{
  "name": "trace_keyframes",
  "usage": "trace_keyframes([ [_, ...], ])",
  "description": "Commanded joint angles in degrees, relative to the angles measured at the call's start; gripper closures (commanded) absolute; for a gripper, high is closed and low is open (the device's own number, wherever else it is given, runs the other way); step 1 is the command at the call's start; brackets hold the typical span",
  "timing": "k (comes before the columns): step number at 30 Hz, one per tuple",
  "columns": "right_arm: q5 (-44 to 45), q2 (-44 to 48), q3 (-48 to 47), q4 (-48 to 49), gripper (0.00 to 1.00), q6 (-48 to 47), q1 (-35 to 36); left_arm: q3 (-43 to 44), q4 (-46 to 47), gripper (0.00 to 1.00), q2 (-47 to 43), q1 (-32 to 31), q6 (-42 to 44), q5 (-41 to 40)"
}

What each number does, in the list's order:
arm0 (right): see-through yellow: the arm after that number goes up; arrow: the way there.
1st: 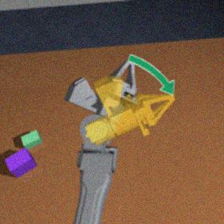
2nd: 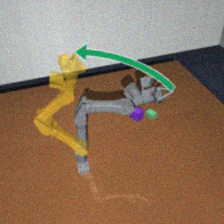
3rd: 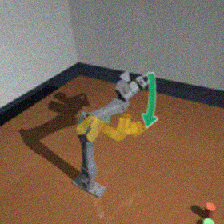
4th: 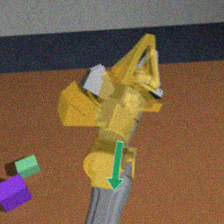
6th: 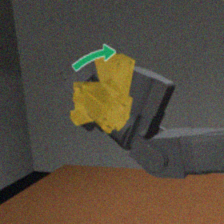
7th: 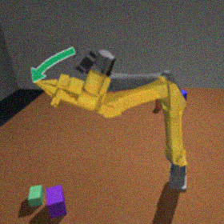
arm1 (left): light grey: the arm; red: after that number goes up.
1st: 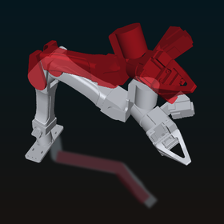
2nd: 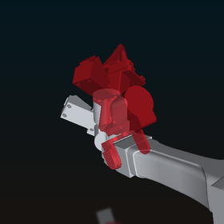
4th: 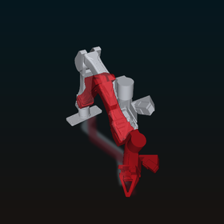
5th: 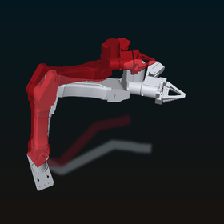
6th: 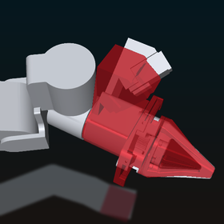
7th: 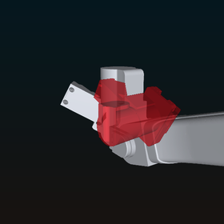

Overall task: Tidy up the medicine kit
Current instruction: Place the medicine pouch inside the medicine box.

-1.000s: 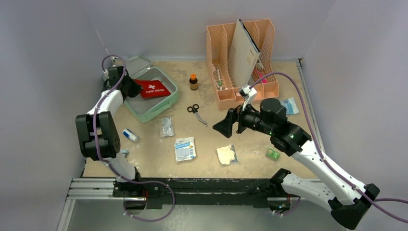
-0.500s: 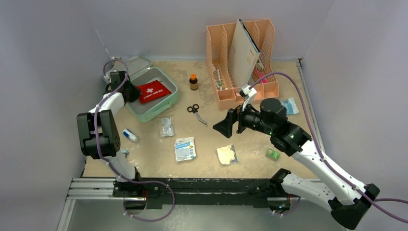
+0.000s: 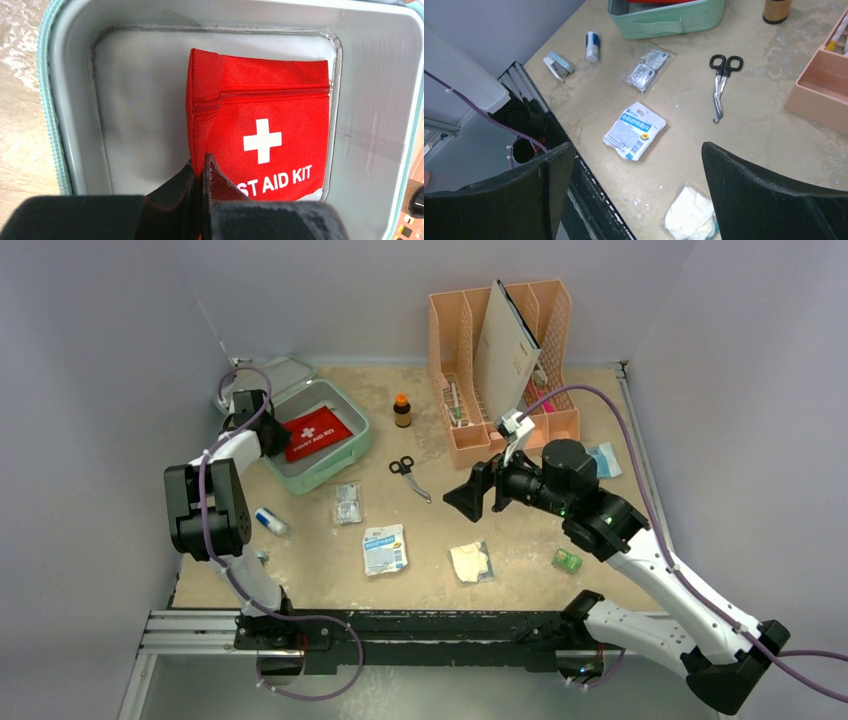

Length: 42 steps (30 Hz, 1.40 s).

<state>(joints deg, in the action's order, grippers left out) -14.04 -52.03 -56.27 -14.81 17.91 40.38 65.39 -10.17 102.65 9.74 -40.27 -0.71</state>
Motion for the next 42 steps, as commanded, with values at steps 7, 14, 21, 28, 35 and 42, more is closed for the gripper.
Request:
trace_keyframes([
  [7,1.94,0.95,-3.79,-1.46,0.01,-2.23,-0.06,1.68,3.00,1.00,-0.34,0.55,2.61,-3.77],
  [14,2.77,1.60,-3.58,-1.10,0.01,-2.30,-0.08,3.09,2.35,1.00,2.18,0.41,3.13,-2.57],
  [21,2.98,0.94,-4.52,-1.76,0.01,-2.35,-0.11,3.42,3.03,0.91,2.99,-0.73,1.54,-1.87],
  [28,3.69,1.08,-5.18,-2.22,0.01,-2.73,-0.10,3.62,3.86,0.88,4.02,-0.86,0.98,-0.34],
  [35,3.92,0.87,-5.96,-2.64,0.01,-3.06,-0.12,4.17,3.85,0.87,4.77,-0.86,-0.03,-0.18],
  [42,3.94,1.18,-6.14,-2.95,0.01,-2.69,-0.12,3.73,5.10,1.00,5.15,-0.86,-2.29,0.44],
])
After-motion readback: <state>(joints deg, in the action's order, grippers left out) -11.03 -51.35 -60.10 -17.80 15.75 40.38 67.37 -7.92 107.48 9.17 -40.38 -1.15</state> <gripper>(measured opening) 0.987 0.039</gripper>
